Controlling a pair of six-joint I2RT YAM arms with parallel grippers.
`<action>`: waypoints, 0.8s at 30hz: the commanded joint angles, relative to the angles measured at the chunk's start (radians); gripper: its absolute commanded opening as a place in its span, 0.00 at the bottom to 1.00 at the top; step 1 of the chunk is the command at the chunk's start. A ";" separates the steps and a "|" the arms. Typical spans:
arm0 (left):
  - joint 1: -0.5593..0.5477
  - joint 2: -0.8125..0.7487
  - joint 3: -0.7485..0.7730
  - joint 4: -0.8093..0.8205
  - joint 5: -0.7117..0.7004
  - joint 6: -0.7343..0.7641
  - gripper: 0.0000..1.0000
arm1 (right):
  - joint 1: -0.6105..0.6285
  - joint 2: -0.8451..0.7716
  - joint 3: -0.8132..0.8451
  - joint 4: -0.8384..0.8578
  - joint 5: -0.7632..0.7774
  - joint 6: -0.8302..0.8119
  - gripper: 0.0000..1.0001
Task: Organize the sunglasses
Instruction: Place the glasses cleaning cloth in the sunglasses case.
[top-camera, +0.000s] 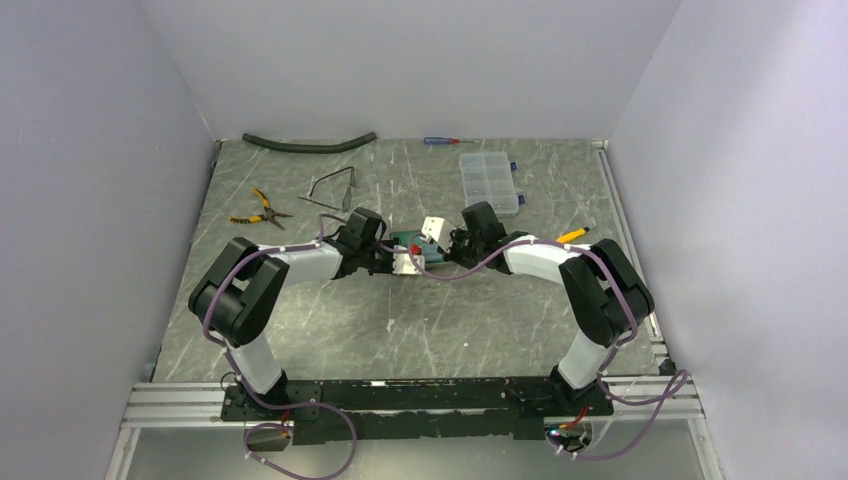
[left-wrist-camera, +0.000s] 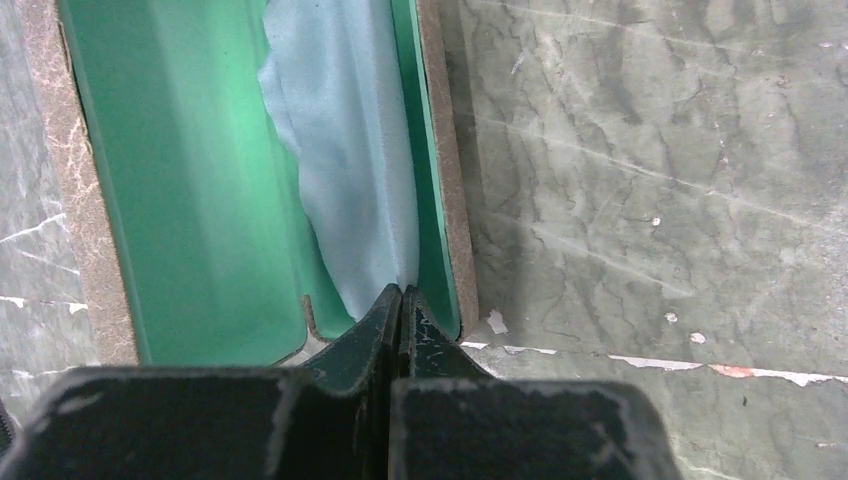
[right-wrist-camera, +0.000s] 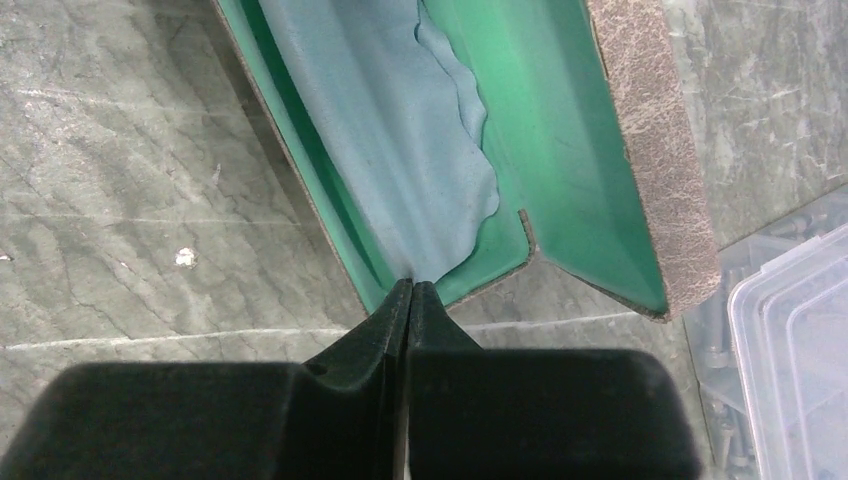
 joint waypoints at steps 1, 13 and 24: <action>-0.001 0.005 -0.014 -0.003 0.006 0.019 0.03 | -0.004 -0.003 0.013 0.020 0.011 0.001 0.06; -0.001 -0.046 0.002 -0.077 0.015 0.016 0.33 | -0.006 -0.048 0.023 -0.024 -0.003 0.013 0.18; 0.006 -0.103 0.025 -0.159 0.038 0.008 0.58 | -0.022 -0.144 0.023 -0.063 -0.055 0.088 0.30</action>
